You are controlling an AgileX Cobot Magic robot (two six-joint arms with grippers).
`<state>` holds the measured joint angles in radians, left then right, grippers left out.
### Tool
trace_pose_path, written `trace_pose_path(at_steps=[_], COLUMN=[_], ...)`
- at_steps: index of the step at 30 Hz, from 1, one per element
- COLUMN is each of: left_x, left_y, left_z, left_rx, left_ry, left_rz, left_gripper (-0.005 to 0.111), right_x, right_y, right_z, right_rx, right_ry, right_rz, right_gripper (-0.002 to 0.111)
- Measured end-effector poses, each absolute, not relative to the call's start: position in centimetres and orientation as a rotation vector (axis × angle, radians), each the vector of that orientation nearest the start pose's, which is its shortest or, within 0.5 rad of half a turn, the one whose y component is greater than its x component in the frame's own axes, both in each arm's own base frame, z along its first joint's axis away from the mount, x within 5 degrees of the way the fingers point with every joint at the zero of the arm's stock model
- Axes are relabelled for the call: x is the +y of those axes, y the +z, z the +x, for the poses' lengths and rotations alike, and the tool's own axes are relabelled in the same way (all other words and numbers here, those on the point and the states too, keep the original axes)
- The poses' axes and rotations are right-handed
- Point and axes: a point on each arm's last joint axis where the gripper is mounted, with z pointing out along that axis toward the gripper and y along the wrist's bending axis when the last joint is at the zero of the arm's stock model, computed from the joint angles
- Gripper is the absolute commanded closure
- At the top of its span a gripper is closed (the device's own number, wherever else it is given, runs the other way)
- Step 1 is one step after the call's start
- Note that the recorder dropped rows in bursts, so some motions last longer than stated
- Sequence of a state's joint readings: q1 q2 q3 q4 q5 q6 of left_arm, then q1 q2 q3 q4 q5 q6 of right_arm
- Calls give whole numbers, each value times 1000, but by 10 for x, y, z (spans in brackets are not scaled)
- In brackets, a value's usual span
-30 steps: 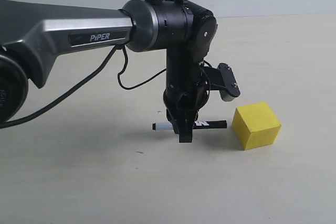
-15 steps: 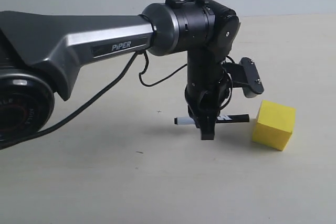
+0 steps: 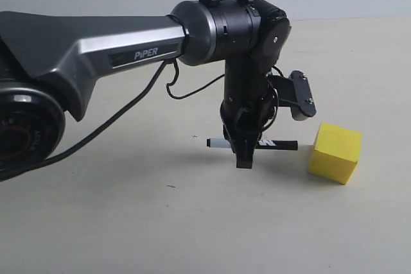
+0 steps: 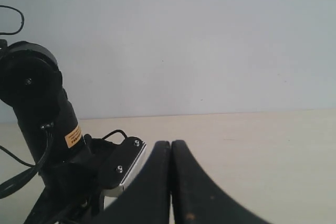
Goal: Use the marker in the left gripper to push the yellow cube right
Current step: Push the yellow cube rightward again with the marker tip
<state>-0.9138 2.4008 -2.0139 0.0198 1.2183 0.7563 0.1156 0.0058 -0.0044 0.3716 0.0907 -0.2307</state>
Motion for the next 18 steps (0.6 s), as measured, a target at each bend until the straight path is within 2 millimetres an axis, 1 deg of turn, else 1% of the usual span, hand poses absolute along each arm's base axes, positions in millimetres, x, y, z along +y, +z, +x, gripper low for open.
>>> trace_pose_path(at_steps=[6, 10, 16, 18], left_x=[-400, -402, -407, -407], left_y=[141, 141, 142, 142], left_z=[274, 272, 264, 264], left_rx=[-2044, -2033, -2050, -2049], left_ry=[16, 19, 183, 187], left_rz=[-2451, -2460, -2427, -2427], left_gripper=[107, 107, 107, 107], right_x=[10, 10, 10, 10], right_y=[207, 207, 207, 207], right_z=[56, 56, 56, 56], right_rx=[1574, 1574, 1574, 1574], right_ry=[226, 226, 226, 226], right_rz=[-7, -7, -7, -7], right_gripper=[108, 108, 108, 108])
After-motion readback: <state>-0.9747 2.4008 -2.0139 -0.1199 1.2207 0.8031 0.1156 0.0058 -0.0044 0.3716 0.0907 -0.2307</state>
